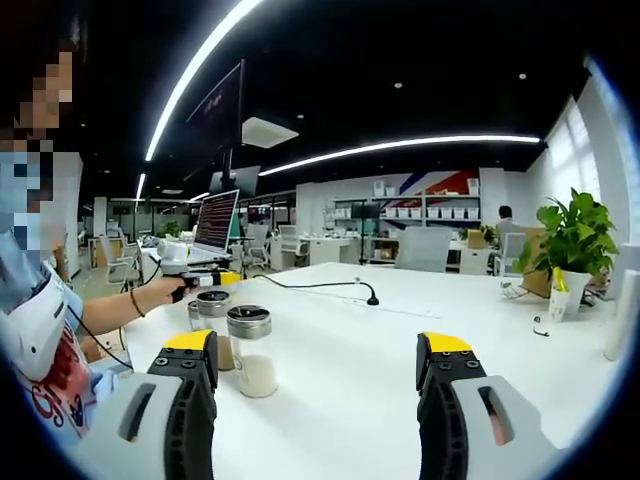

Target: Rotate the seasoning bottle until the label or dispensing opening points toward the visible target arrow and the bottle remains upright within the marked orientation range

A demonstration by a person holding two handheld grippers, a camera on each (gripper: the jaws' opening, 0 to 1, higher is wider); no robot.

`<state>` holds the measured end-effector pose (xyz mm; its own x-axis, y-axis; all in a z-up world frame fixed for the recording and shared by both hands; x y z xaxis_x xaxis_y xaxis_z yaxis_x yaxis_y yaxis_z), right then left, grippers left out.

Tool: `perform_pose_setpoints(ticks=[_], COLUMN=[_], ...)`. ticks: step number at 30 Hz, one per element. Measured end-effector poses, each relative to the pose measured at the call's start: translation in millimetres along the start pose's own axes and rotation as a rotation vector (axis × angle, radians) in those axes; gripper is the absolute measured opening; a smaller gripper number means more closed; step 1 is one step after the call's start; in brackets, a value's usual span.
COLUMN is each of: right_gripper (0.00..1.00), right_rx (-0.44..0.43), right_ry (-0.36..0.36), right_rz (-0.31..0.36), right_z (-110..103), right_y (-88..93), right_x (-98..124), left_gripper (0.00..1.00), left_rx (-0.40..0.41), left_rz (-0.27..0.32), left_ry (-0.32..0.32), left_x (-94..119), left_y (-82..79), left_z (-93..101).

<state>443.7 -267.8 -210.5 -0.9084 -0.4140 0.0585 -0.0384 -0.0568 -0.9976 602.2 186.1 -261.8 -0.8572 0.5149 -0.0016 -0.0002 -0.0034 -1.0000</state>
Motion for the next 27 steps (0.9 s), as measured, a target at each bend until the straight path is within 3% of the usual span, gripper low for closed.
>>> perform_pose_setpoints(ticks=[10, 18, 22, 27], right_gripper=[0.84, 0.84, 0.84, 0.84], right_rx=[-0.005, -0.004, -0.007, -0.005], right_ry=[-0.001, -0.008, -0.008, -0.007], right_rz=[-0.015, -0.016, -0.017, -0.018], right_z=[1.0, 0.1, 0.8, 0.7], right_y=[3.3, 3.1, 3.2, 3.1], right_x=[-1.3, -1.9, -2.1, -2.4], left_gripper=[0.33, 0.33, 0.33, 0.33], left_rx=[-0.010, 0.010, -0.028, -0.003], left_rz=[0.014, 0.017, 0.002, 0.030], left_ry=[0.044, 0.067, 0.056, 0.062], left_x=[26.0, 45.3, 55.6, 73.3], left_y=[-15.5, -16.5, -16.6, -17.7], left_z=[23.9, 39.1, 43.8, 48.6])
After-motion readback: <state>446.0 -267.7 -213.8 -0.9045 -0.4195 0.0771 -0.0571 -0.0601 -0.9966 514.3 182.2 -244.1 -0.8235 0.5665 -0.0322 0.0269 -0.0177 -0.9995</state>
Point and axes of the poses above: the point that each gripper's makers call its tool centre point, and the gripper's own axes: x roughly backward along the fingers, z roughly to its right, y roughly out of its underside, the point moved 6 cm from there along x, roughly backward along the fingers, and after that the axes turned 14 degrees about y, right-handed, at the moved point
